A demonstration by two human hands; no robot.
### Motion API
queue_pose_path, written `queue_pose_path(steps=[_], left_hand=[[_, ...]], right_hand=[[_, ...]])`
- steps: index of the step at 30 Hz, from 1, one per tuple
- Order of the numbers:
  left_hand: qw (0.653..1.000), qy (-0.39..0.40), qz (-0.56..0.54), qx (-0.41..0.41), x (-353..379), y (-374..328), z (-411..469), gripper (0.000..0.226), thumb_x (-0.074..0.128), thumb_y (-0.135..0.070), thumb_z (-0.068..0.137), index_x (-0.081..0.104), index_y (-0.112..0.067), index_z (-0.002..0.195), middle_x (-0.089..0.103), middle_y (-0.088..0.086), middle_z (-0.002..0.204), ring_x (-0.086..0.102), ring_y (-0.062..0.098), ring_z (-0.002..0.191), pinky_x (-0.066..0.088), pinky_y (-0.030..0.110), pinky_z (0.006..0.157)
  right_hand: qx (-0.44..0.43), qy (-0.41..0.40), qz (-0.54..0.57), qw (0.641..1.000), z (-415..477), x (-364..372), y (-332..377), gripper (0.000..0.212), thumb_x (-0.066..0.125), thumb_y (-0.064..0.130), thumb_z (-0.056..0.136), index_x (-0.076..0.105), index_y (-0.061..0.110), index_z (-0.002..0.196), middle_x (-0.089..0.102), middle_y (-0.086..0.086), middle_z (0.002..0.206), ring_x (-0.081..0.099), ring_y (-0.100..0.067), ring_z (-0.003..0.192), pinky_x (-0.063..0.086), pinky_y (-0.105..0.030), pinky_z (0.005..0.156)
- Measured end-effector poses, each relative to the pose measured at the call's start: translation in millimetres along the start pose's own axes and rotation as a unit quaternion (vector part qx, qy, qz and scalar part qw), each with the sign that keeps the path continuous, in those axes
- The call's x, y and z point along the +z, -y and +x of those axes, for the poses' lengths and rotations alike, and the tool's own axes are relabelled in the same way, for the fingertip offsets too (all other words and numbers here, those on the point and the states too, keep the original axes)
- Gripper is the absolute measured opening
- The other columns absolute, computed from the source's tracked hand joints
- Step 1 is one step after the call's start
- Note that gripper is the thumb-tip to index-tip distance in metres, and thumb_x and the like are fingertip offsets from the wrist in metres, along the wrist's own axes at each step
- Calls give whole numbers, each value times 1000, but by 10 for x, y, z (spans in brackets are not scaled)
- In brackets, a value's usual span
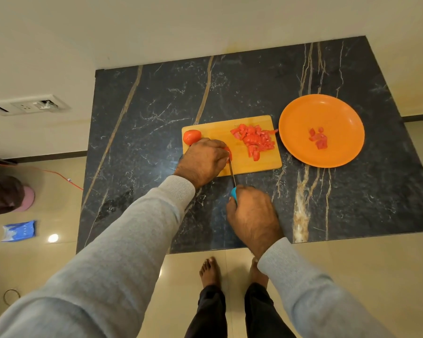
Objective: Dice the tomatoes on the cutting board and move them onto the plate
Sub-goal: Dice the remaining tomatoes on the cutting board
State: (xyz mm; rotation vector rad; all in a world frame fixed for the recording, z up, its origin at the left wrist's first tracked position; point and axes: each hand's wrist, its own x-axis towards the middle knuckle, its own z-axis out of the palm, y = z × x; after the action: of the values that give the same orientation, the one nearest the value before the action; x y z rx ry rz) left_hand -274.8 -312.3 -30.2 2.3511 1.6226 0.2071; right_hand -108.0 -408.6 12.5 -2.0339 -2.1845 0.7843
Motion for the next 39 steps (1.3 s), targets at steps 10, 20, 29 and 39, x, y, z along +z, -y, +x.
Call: queue_pose_path(steps=[10,20,29,39], left_hand=[[980,-83,-49,-175,3,-320,-136,48,63,-51,97,66,-13,126,69,7,118,63,25,109,55,41,94],[987,-32,-38,-151,-67,-269,-66,29,65,-29,98,74,-18,124,73,2,123,63,24,114,50,38,104],[995,-38,-43,-81,-47,-191,-105,30,64,-28,102,76,-19,128,69,5,137,62,24,127,46,41,114],[999,-9,13,-44,-80,-177,-25,40,49,-32,98,79,-12,116,77,5,119,69,26,109,54,43,102]], right_hand=[[-28,-92,-13,995,127,-207,-272,26,55,39,96,65,17,105,65,-2,91,61,-20,81,56,-37,70],[-49,-74,-72,993,354,-178,-386,30,50,43,99,62,18,111,65,-3,94,63,-23,82,53,-35,66],[-62,-89,-33,994,265,-39,-349,40,47,42,102,58,16,129,66,-4,101,64,-23,87,57,-38,73],[-52,-74,-56,994,438,45,-74,33,51,31,100,62,9,122,66,-11,102,66,-32,86,53,-39,70]])
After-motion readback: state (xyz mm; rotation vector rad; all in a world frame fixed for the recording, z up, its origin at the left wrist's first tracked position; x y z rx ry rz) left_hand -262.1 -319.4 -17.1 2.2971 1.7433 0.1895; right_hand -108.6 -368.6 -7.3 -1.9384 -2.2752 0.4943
